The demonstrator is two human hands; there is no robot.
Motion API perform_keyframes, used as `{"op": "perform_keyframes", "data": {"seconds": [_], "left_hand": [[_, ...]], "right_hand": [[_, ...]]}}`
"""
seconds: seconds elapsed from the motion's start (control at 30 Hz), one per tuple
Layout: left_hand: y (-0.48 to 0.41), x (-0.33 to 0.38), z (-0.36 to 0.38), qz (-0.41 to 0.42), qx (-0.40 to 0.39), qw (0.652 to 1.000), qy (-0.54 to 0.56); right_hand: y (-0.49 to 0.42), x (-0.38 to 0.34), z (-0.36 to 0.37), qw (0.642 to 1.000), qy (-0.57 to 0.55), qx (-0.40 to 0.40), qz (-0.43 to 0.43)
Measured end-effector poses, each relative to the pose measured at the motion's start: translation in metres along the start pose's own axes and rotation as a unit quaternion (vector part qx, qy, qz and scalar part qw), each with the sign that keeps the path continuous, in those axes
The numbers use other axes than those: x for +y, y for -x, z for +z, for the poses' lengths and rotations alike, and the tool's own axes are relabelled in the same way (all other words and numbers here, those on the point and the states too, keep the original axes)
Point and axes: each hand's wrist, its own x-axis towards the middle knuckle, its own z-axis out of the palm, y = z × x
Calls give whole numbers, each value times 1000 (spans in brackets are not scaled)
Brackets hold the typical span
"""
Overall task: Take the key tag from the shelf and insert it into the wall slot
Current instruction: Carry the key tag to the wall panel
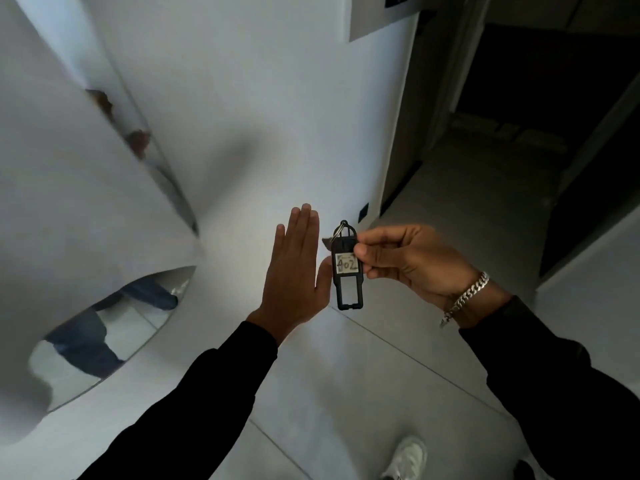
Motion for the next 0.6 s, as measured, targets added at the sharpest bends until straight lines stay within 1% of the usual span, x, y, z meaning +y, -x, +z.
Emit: {"op": "perform_keyframes", "data": {"seconds": [0.17, 0.33, 0.47, 0.6], "left_hand": [[-70, 31, 58, -20, -13, 1000, -2], [-136, 55, 98, -23, 9, 1000, 6], [-186, 55, 124, -19, 23, 999, 18], [-243, 42, 157, -13, 40, 999, 27]], "right_hand": [[-33, -18, -88, 1000, -2, 13, 5], [-72, -44, -166, 1000, -6, 14, 5], [-114, -57, -215, 1000, -24, 13, -5], [-168, -66, -257, 1000, -5, 19, -4]]}}
